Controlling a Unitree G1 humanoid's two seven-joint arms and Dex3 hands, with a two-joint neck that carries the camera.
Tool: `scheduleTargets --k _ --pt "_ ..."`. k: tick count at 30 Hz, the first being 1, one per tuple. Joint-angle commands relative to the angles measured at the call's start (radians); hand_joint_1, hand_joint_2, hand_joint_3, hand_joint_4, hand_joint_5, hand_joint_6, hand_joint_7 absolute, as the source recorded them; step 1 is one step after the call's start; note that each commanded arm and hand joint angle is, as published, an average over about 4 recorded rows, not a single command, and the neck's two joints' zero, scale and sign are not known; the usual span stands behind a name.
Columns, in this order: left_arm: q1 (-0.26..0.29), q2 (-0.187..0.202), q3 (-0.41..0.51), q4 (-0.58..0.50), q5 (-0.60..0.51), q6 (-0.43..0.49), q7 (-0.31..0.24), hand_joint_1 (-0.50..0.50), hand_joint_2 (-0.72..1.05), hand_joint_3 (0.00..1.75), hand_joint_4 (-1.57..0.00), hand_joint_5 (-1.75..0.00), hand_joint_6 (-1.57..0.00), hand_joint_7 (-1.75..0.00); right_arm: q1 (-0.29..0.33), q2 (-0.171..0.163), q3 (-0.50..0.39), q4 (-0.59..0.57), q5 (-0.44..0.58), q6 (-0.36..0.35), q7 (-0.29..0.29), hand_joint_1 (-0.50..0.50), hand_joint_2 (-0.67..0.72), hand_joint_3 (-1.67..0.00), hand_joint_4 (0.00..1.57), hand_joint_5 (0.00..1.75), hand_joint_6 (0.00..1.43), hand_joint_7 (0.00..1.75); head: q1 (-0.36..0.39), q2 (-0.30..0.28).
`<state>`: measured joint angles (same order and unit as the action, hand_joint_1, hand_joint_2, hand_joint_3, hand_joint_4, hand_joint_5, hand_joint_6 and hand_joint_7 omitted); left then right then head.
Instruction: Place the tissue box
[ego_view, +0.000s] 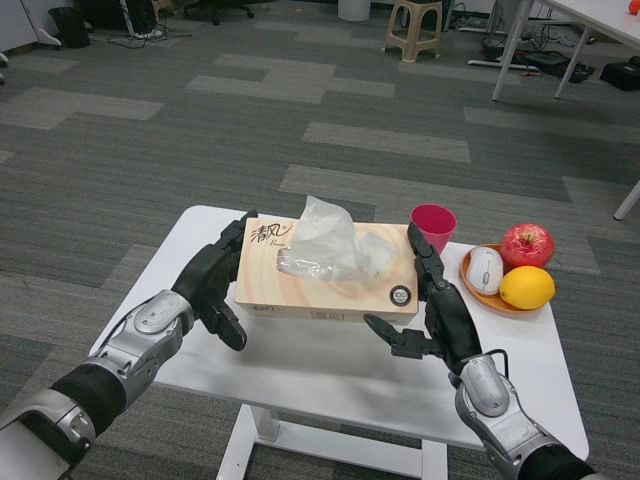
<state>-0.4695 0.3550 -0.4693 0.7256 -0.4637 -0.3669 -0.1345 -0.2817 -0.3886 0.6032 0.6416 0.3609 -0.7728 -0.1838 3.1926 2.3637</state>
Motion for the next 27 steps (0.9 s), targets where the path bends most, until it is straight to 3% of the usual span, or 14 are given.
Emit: scheduleTargets --k 1,27 --pt "-0.003 -0.028 -0.022 -0.031 0.011 0.0 -0.02 0.5 -0.64 0.0 0.0 -0.05 0.0 0.0 -0.014 0.019 0.019 -0.037 -0.014 -0.02 0.027 -0.04 -0.57 -0.71 0.17 0.1 0.0 0.07 -0.001 -0.001" --pt "-0.002 -0.028 -0.02 -0.029 0.011 0.037 -0.021 0.5 -0.64 0.0 0.0 0.0 0.0 0.0 -0.013 0.02 0.023 0.002 -0.013 -0.022 0.027 -0.04 -0.54 -0.71 0.2 0.1 0.0 0.07 0.003 -0.005"
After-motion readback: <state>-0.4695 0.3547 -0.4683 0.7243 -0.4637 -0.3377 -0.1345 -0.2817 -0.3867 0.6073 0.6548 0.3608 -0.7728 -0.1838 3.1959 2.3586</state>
